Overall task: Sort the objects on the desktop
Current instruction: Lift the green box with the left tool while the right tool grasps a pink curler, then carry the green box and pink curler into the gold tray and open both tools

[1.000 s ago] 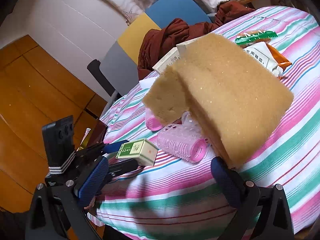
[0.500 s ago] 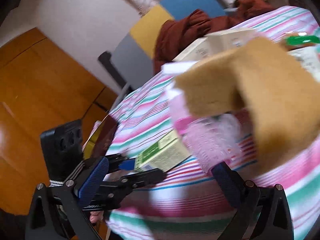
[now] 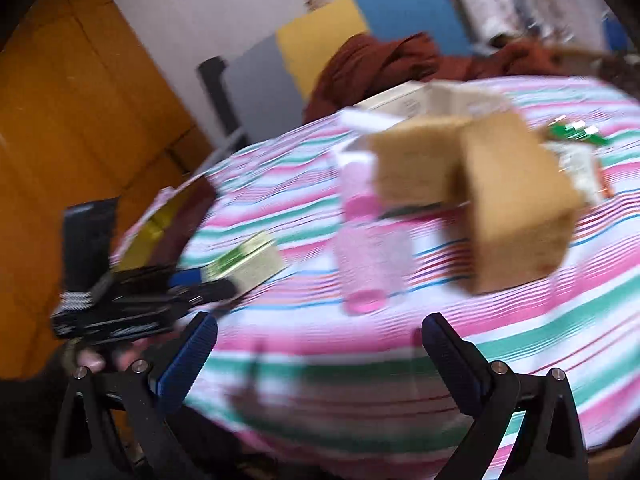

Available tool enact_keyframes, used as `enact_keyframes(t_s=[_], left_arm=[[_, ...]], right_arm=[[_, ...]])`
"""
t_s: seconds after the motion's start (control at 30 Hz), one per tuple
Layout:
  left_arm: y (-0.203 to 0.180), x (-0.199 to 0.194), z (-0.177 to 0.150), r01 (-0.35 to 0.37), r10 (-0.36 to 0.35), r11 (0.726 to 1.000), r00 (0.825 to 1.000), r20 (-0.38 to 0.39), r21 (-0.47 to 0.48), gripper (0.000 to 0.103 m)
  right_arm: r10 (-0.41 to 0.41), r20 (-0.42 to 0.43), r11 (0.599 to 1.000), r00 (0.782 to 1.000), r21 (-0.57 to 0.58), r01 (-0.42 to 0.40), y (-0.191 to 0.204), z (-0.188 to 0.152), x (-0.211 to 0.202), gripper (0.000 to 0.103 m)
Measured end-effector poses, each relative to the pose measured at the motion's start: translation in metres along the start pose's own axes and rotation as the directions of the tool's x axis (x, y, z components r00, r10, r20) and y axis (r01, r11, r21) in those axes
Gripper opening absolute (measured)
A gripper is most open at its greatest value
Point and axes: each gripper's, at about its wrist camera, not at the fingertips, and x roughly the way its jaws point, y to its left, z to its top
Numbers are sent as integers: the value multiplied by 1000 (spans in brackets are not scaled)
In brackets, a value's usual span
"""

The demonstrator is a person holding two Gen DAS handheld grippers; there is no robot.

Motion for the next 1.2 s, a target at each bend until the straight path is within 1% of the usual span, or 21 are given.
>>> enact_keyframes(t_s=[0.07, 0.13, 0.3, 0.4, 0.47, 0.53, 0.57, 0.67, 0.7, 0.73, 0.77, 0.9, 1.1, 1.2], left_arm=[[0, -2, -2, -14, 14, 1000, 1000, 5, -3, 37], [1, -4, -4, -26, 26, 1000, 1000, 10, -6, 37], [2, -4, 2, -28, 28, 999, 999, 24, -18, 37], [-2, 1, 5, -44, 44, 999, 999, 20, -4, 37], [-5, 9, 6, -53, 52, 999, 999, 8, 8, 37], [-5, 13, 6, -48, 48, 999, 999, 1, 5, 37], [-5, 14, 5, -50, 50, 999, 999, 3, 4, 37], [-5, 14, 5, -48, 48, 999, 999, 12, -5, 37], [-4, 14, 4, -44, 44, 999, 999, 15, -10, 37], [-3, 14, 4, -39, 40, 999, 999, 19, -17, 37], [-3, 14, 3, -41, 41, 999, 999, 24, -21, 37], [-6, 12, 0, -60, 61, 998, 997, 42, -27, 36], [-10, 5, -7, -123, 127, 991, 990, 65, -53, 36], [-5, -3, -8, -131, 137, 988, 988, 71, -83, 36]], right_arm=[[-55, 0, 998, 998, -13, 55, 2, 3, 10, 102], [-115, 10, 993, 993, -34, 115, 5, 7, 22, 97], [-229, 36, 969, 973, -86, 232, 11, 20, 40, 92], [-286, 40, 948, 958, -132, 288, 19, 26, 53, 87], [-293, 28, 945, 956, -146, 294, 19, 26, 60, 85], [-302, 13, 940, 953, -160, 300, 19, 25, 66, 78], [-314, 18, 935, 949, -171, 312, 19, 23, 66, 77], [-314, 29, 932, 949, -181, 314, 18, 21, 64, 74], [-314, 33, 932, 949, -178, 315, 17, 21, 64, 72], [-315, 37, 933, 948, -174, 317, 16, 21, 63, 65], [-314, 42, 934, 949, -168, 316, 15, 22, 62, 62], [-305, 52, 936, 951, -170, 309, 16, 20, 62, 62], [-327, 72, 927, 942, -172, 334, 22, 14, 61, 61], [-339, 76, 923, 938, -167, 347, 26, 13, 61, 61]])
